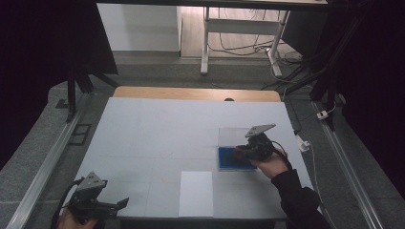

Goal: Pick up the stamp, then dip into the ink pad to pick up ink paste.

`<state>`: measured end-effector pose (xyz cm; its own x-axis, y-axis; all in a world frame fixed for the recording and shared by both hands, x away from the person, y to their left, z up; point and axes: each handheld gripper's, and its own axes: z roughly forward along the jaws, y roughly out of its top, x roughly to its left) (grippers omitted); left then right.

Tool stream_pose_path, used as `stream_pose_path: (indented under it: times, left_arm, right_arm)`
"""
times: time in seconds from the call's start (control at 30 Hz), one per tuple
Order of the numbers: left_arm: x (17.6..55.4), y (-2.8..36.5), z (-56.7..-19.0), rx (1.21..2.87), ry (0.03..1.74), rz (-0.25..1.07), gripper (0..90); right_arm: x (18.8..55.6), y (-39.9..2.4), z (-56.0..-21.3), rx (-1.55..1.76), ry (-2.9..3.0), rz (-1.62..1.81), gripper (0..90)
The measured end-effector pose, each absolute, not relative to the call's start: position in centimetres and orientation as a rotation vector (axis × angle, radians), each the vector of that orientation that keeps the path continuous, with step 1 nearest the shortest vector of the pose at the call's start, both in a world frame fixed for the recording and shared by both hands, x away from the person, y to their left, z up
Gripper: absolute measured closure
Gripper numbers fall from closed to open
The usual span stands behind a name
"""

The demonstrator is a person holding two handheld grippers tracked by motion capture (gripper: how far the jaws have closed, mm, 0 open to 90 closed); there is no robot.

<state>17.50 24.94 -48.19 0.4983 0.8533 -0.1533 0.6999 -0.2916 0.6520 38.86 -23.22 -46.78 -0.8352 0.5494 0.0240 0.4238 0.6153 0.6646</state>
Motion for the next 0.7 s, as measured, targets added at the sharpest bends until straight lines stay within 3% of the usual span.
stream_pose_path:
  times: [0.7]
  left_arm:
    - [17.53, 24.84, -48.20, 2.080, 1.268, 0.295, 1.7]
  right_arm:
    - [38.46, -23.52, -46.14, 0.854, 2.608, 0.978, 80.1]
